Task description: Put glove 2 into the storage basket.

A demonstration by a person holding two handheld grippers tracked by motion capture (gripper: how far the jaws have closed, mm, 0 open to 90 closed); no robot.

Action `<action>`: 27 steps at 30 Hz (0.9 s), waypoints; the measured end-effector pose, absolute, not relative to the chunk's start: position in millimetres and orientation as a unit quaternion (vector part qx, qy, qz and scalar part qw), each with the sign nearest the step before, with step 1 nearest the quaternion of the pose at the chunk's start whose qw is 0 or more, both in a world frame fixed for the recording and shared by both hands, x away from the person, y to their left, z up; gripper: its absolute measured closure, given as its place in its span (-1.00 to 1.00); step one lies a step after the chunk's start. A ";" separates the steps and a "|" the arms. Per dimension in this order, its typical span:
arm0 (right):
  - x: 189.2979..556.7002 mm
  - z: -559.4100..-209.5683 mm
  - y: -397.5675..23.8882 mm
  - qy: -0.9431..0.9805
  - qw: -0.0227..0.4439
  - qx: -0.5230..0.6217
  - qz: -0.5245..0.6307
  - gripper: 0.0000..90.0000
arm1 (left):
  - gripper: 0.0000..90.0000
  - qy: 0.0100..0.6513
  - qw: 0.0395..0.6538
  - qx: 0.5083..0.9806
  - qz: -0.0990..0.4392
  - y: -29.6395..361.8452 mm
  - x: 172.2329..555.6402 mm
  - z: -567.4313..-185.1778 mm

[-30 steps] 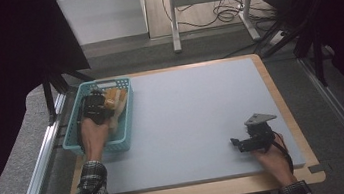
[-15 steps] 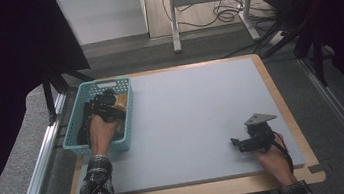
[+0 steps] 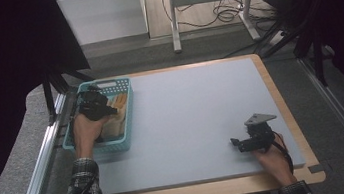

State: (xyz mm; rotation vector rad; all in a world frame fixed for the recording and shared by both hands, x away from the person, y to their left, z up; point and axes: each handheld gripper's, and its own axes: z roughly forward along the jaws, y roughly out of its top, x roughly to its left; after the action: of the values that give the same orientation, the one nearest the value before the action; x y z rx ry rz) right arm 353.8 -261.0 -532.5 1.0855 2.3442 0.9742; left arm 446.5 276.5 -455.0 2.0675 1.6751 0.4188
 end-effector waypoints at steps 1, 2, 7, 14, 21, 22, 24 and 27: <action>353.8 -532.5 -261.0 0.834 0.189 0.386 0.347 -0.76 | -0.01 0.609 0.218 0.745 0.160 279.3 446.3 -455.2; 353.8 -532.5 -261.0 0.834 0.189 0.386 0.346 -0.76 | 0.19 0.613 0.215 0.742 0.165 280.3 446.6 -456.1; 353.8 -532.5 -261.0 0.834 0.189 0.386 0.347 -0.76 | 0.83 0.629 0.157 0.742 0.172 281.0 456.3 -475.9; 353.9 -532.5 -261.0 0.834 0.189 0.386 0.347 -0.76 | 0.90 0.631 0.177 0.744 0.134 269.8 471.2 -495.1; 353.9 -532.5 -261.0 0.834 0.189 0.386 0.347 -0.76 | 0.93 0.616 0.186 0.753 0.136 252.4 473.3 -486.6; 353.8 -532.5 -261.0 0.834 0.189 0.386 0.347 -0.76 | 0.93 0.615 0.184 0.754 0.136 252.8 473.4 -487.4; 353.8 -532.5 -261.0 0.834 0.189 0.386 0.347 -0.76 | 0.93 0.623 0.182 0.750 0.131 254.8 473.2 -491.3; 353.9 -532.5 -261.0 0.834 0.189 0.386 0.347 -0.76 | 0.91 0.627 0.181 0.746 0.128 260.6 472.5 -495.7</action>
State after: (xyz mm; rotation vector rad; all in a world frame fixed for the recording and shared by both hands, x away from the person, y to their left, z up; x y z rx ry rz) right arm 353.9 -261.0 -532.5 1.0854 2.3440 0.9750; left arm 472.5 260.6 -495.7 2.1080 1.7715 0.3623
